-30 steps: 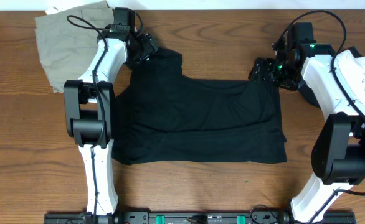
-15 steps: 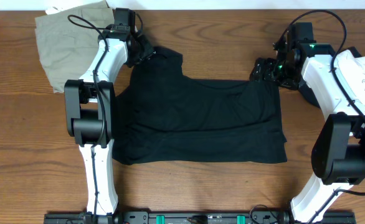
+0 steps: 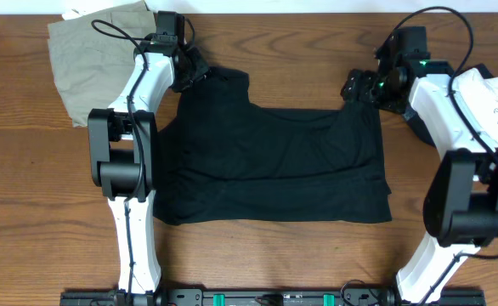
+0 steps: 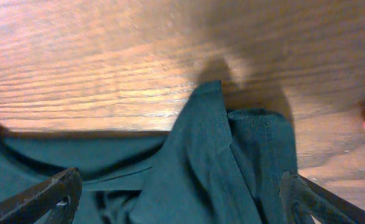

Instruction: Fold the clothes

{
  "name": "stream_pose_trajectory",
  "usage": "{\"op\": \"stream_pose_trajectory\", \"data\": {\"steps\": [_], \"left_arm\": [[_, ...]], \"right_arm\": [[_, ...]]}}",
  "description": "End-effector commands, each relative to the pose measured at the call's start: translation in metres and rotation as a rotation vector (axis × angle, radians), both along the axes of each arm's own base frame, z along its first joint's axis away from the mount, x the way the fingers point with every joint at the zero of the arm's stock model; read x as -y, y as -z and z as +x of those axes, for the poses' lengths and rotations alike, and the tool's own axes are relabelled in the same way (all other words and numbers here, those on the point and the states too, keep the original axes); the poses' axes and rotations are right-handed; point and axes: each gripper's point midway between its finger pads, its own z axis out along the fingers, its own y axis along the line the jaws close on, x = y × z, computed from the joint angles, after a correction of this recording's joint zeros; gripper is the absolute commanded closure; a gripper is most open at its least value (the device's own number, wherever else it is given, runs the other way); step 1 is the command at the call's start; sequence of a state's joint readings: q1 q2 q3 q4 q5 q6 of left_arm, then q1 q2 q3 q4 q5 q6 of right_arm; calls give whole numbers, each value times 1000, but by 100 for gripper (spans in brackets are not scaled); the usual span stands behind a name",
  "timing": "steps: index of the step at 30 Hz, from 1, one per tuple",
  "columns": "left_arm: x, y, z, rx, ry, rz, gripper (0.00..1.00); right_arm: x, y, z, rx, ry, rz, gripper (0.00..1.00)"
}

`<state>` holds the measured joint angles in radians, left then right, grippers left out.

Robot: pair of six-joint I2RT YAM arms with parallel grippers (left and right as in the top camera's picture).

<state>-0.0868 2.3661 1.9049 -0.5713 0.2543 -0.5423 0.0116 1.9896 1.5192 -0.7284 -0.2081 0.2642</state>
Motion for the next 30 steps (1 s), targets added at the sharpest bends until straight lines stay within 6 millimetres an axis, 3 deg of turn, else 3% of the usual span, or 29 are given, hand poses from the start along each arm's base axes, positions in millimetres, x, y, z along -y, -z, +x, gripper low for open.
{"op": "stream_pose_trajectory", "data": {"steps": [1, 9, 22, 27, 30], "left_arm": [[-3, 5, 2, -1, 1, 26, 94], [-3, 7, 1, -6, 1, 26, 94], [-3, 10, -2, -15, 2, 28, 94], [-3, 10, -1, -14, 2, 28, 94], [-3, 10, -2, -13, 9, 32, 94]], "right_arm": [[-3, 24, -1, -54, 22, 5, 2], [-12, 44, 5, -66, 7, 54, 2], [-25, 51, 15, -40, -20, 126, 11], [-28, 49, 20, -22, -8, 133, 24], [-28, 48, 22, -12, -9, 133, 43]]}}
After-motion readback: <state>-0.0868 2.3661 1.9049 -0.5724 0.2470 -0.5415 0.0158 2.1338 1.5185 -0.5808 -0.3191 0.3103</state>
